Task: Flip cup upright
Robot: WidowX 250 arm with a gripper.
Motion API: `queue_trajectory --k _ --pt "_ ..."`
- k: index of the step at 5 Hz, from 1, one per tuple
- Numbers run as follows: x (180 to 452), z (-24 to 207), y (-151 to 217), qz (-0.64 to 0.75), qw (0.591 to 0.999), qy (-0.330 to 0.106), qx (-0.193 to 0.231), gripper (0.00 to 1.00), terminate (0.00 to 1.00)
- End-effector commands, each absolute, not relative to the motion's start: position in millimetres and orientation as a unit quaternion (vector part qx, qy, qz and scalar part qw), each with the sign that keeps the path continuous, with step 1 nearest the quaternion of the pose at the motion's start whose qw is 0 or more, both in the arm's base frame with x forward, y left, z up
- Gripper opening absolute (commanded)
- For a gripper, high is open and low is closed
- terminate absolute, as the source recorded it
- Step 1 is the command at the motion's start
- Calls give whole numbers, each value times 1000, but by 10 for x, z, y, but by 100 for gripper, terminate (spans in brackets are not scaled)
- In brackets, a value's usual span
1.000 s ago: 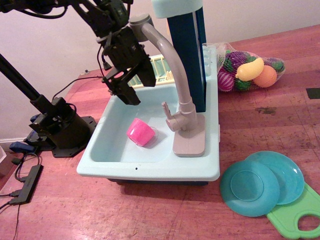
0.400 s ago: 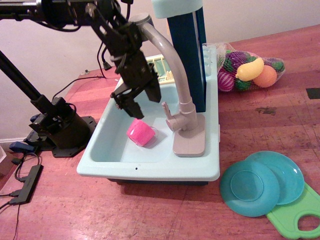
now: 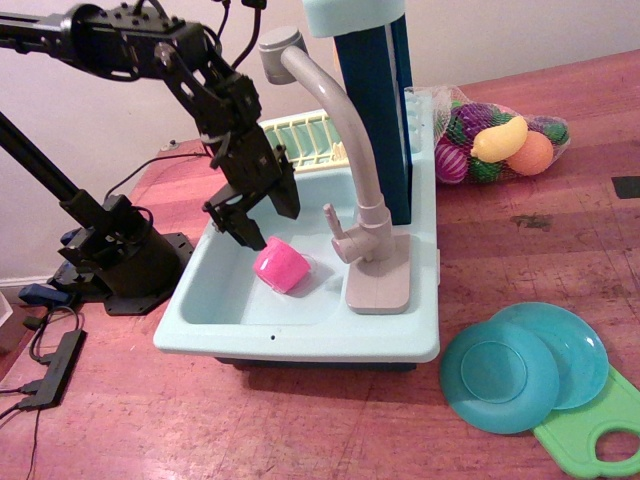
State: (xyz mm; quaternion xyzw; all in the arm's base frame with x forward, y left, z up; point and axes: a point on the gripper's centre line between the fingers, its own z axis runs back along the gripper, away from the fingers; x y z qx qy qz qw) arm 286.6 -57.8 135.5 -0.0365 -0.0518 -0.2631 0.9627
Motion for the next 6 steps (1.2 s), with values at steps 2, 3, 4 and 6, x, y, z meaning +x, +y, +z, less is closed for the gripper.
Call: queue_trajectory --k 2,3,4,6 --pt "2971 1236 -663 -261 960 -90 -41 100 0" --pt "2913 1115 -679 -256 962 -83 -44 100 0" --pt "2905 969 -677 -258 962 -79 -40 100 0" --pt "2830 963 -586 -242 966 -82 -41 0 0"
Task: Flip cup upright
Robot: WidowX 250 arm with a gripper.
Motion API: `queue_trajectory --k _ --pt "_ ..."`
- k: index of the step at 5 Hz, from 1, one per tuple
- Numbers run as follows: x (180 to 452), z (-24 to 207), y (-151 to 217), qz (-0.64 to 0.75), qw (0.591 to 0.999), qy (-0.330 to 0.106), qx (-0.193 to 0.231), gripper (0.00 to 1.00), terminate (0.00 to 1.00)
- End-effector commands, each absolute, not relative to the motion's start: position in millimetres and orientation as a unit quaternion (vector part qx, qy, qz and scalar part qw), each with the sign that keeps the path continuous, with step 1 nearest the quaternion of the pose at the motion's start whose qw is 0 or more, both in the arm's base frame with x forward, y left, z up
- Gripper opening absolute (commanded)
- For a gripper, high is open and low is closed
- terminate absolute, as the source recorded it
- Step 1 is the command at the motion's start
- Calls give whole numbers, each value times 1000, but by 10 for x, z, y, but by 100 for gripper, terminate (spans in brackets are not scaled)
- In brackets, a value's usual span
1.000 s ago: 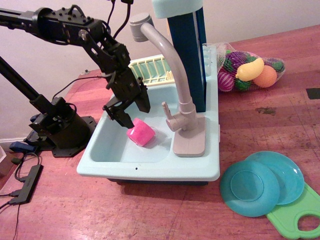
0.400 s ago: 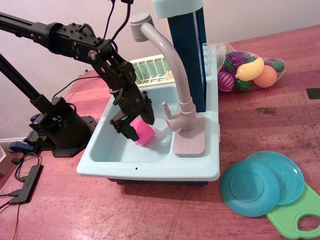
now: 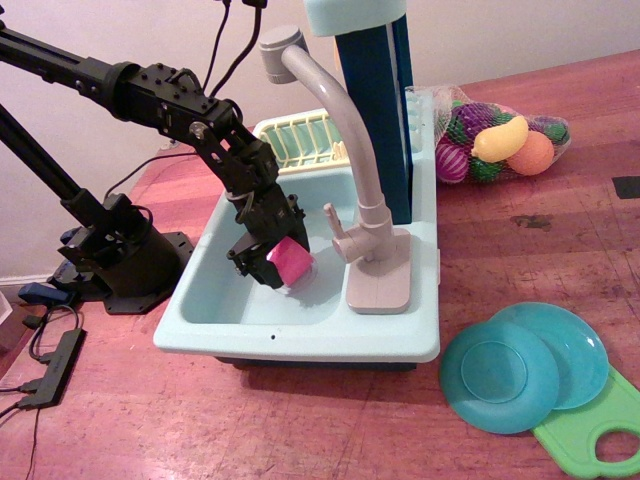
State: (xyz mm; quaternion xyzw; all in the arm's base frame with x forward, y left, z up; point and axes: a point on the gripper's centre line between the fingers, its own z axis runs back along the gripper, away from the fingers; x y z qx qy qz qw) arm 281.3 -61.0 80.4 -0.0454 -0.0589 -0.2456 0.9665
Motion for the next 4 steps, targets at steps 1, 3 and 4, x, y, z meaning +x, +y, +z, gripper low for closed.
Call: queue_trajectory --k 1,3,4 --pt "2839 1093 -598 -233 967 -90 -41 0 0" --pt "2941 1360 -638 -227 968 -108 -24 0 0" --pt "2892 1279 -739 -225 969 -100 -32 100 0"
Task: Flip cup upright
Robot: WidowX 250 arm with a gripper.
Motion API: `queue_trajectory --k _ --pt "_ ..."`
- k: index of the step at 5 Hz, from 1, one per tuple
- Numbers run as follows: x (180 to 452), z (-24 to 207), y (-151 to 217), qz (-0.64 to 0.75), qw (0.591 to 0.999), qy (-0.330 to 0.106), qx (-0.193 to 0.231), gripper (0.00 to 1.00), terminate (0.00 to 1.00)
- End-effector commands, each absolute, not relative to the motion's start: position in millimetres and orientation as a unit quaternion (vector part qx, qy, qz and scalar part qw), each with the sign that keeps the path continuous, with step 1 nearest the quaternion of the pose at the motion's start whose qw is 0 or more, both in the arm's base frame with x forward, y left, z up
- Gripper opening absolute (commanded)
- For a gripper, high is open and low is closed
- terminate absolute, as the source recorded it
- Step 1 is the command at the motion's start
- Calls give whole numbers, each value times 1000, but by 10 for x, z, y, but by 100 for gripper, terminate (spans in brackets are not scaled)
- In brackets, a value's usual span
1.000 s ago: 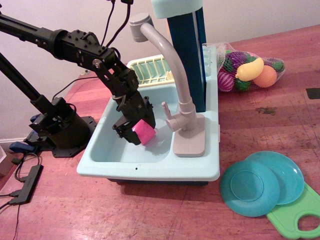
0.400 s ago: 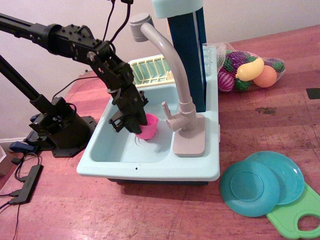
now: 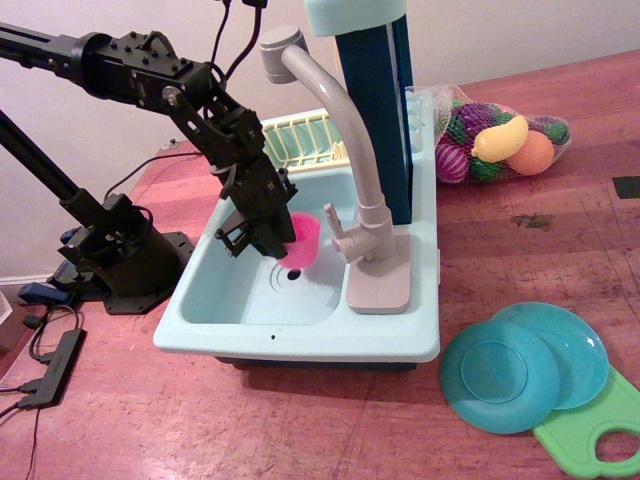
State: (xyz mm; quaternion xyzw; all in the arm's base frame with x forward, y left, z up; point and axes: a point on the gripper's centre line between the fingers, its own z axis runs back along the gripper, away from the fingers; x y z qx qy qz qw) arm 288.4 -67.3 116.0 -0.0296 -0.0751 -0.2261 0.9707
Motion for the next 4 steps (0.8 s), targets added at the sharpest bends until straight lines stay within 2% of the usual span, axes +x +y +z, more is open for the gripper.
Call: queue_trajectory --k 1,3,4 --pt "2833 1155 -840 -225 970 -82 -45 100 0" --pt "2762 1158 -804 -210 973 -85 -42 100 0" --pt "2832 1405 -734 -205 974 -92 -30 100 100"
